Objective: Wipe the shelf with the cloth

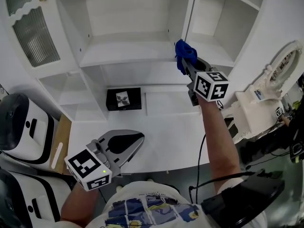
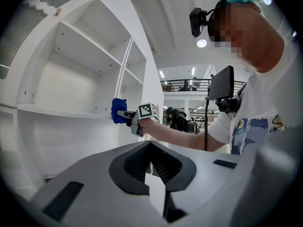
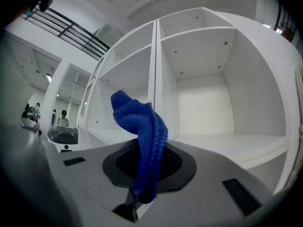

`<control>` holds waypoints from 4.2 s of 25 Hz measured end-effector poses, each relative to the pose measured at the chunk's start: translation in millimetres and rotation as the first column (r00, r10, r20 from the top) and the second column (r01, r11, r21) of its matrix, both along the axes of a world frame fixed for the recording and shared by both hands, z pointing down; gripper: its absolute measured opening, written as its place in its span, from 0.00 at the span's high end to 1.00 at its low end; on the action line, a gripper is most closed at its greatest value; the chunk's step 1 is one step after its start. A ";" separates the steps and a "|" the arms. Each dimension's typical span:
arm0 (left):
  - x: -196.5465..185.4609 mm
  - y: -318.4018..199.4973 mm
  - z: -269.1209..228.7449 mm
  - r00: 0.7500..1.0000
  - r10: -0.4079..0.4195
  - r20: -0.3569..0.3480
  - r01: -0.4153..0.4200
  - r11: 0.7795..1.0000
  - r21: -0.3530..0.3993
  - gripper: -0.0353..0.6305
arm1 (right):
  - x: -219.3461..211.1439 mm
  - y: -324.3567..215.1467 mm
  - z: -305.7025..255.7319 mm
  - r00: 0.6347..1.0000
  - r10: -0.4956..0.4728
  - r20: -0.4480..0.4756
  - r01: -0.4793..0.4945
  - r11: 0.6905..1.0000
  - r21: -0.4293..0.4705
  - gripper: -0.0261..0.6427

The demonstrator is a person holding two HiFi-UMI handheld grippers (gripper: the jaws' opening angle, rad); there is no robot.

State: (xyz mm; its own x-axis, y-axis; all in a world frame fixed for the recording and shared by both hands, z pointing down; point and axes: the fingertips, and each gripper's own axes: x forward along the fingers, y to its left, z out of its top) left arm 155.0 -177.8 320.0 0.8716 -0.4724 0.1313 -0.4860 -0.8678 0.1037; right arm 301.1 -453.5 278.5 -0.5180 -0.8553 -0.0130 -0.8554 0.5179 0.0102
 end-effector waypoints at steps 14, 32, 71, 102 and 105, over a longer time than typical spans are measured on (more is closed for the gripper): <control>-4.3 5.6 -14.6 0.998 0.055 0.006 -0.056 0.998 0.038 0.93 | 3.6 -3.1 -77.3 1.000 0.019 0.007 -0.020 0.996 0.087 0.86; -16.0 8.7 -22.4 0.997 0.082 0.006 -0.082 0.995 0.053 0.93 | 4.0 -0.6 -196.7 0.998 0.022 0.067 -0.037 0.972 0.231 0.86; -89.8 20.4 -28.5 1.000 0.005 -0.014 -0.005 0.998 0.063 0.93 | -96.6 -1.1 -275.4 0.991 -0.089 0.099 0.057 0.955 0.290 0.86; -209.6 55.5 -25.6 0.987 -0.150 -0.050 0.154 0.985 0.077 0.93 | -296.2 15.0 -279.4 0.960 -0.266 0.090 0.232 0.931 0.280 0.86; -222.1 60.3 -23.8 0.985 -0.164 -0.053 0.168 0.983 0.074 0.93 | -313.0 16.3 -279.0 0.959 -0.267 0.096 0.232 0.932 0.279 0.86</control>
